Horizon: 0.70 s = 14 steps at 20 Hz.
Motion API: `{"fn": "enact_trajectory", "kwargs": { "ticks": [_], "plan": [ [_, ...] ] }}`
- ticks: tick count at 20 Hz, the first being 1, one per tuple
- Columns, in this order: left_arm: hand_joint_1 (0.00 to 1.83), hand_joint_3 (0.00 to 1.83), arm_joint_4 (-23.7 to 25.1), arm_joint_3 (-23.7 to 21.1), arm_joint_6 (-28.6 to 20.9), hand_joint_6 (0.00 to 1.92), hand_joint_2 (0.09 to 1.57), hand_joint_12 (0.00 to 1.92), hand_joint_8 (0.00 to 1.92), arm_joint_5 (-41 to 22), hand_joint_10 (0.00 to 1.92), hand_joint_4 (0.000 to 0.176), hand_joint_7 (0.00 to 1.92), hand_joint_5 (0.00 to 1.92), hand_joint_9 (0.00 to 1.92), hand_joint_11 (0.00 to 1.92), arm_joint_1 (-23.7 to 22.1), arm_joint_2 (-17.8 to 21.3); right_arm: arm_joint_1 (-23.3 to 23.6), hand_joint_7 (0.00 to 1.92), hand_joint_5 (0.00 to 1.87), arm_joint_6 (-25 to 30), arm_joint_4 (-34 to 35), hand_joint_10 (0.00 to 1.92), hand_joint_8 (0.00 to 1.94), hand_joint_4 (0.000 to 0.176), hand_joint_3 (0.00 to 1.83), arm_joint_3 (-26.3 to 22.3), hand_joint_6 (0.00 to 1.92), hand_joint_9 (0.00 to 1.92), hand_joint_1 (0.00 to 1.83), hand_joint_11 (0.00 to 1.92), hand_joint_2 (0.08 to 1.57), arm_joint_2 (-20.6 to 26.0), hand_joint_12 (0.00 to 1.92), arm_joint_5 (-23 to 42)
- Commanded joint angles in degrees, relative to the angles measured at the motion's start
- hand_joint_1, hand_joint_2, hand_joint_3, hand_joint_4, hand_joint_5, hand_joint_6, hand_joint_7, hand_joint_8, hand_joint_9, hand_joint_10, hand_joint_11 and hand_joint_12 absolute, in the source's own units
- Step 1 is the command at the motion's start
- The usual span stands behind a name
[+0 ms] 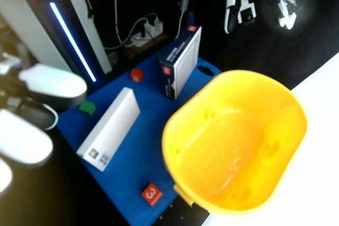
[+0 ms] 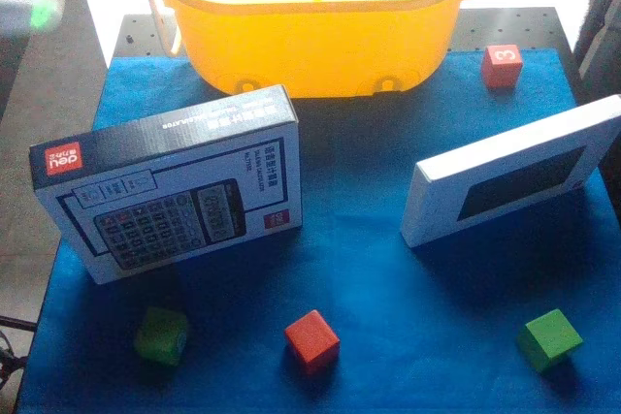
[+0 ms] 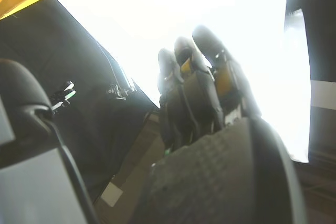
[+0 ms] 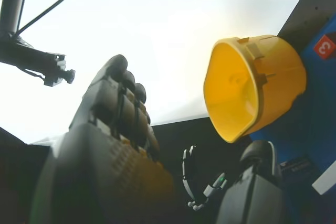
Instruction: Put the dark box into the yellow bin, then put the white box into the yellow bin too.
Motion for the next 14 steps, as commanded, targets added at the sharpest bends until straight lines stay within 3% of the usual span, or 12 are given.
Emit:
{"fn": "enact_trajectory", "kwargs": {
  "ticks": [1,5,8,9,10,11,12,13,14],
  "plan": [
    [0.4,0.01,-1.5,0.4,-0.4,0.01,1.0,0.29,0.01,-6.7,0.01,0.0,0.19,0.33,0.1,0.0,-0.7,-0.1,0.9,0.36,0.19,-0.2,0.2,0.01,0.0,0.021,0.0,0.1,0.0,0.29,0.11,0.16,0.9,0.0,0.26,6.5],
    [0.42,0.0,-1.5,0.6,-0.4,0.0,1.01,0.25,0.0,-6.7,0.0,0.0,0.18,0.35,0.09,0.0,-0.7,-0.2,0.9,0.36,0.17,-0.2,0.2,0.0,0.0,0.006,0.0,0.1,0.0,0.28,0.1,0.14,0.91,0.0,0.24,6.5],
    [0.42,0.0,-0.8,0.6,-1.5,0.0,0.99,0.18,0.0,-6.5,0.0,0.003,0.12,0.31,0.04,0.0,-0.7,-0.2,0.9,0.35,0.18,-0.2,0.2,0.0,0.0,0.022,0.0,-0.1,0.0,0.28,0.11,0.13,0.91,0.1,0.23,6.4],
    [0.42,0.0,0.1,0.6,-2.6,0.0,0.97,0.29,0.0,-6.3,0.0,0.015,0.13,0.31,0.06,0.0,-0.7,-0.1,0.8,0.35,0.17,-0.2,0.2,0.0,0.0,0.032,0.0,-0.4,0.0,0.28,0.12,0.12,0.9,0.2,0.23,6.4],
    [0.41,0.0,1.0,0.6,-3.4,0.0,0.98,0.34,0.0,-6.1,0.0,0.014,0.13,0.32,0.07,0.0,-0.7,-0.1,0.6,0.34,0.16,-0.2,0.2,0.0,0.0,0.032,0.0,-0.8,0.0,0.27,0.14,0.12,0.9,0.4,0.23,6.4],
    [0.41,0.0,1.7,0.5,-4.0,0.0,0.97,0.35,0.0,-6.1,0.0,0.0,0.13,0.31,0.06,0.0,-0.7,0.0,0.5,0.31,0.15,-0.2,0.1,0.0,0.0,0.023,0.0,-1.1,0.0,0.25,0.15,0.1,0.91,0.6,0.22,6.4],
    [0.43,0.0,2.6,0.4,-5.3,0.0,0.93,0.32,0.0,-6.5,0.0,0.01,0.11,0.29,0.04,0.0,-0.5,0.0,0.3,0.3,0.14,-0.2,0.0,0.0,0.0,0.027,0.0,-1.6,0.0,0.24,0.16,0.09,0.91,0.8,0.22,6.4],
    [0.44,0.0,3.1,0.1,-6.4,0.01,0.93,0.06,0.01,-7.0,0.0,0.0,0.09,0.27,0.01,0.0,-0.1,0.3,0.2,0.3,0.15,-0.2,-0.2,0.0,0.0,0.032,0.0,-1.9,0.0,0.24,0.18,0.05,0.91,0.9,0.32,6.4],
    [0.43,0.0,3.6,-0.7,-7.0,0.0,0.92,0.01,0.0,-7.7,0.0,0.0,0.06,0.24,0.0,0.0,0.5,1.0,0.1,0.31,0.15,-0.2,-0.5,0.0,0.0,0.034,0.0,-2.1,0.0,0.25,0.19,0.01,0.9,1.0,0.42,6.5]
  ]
}}
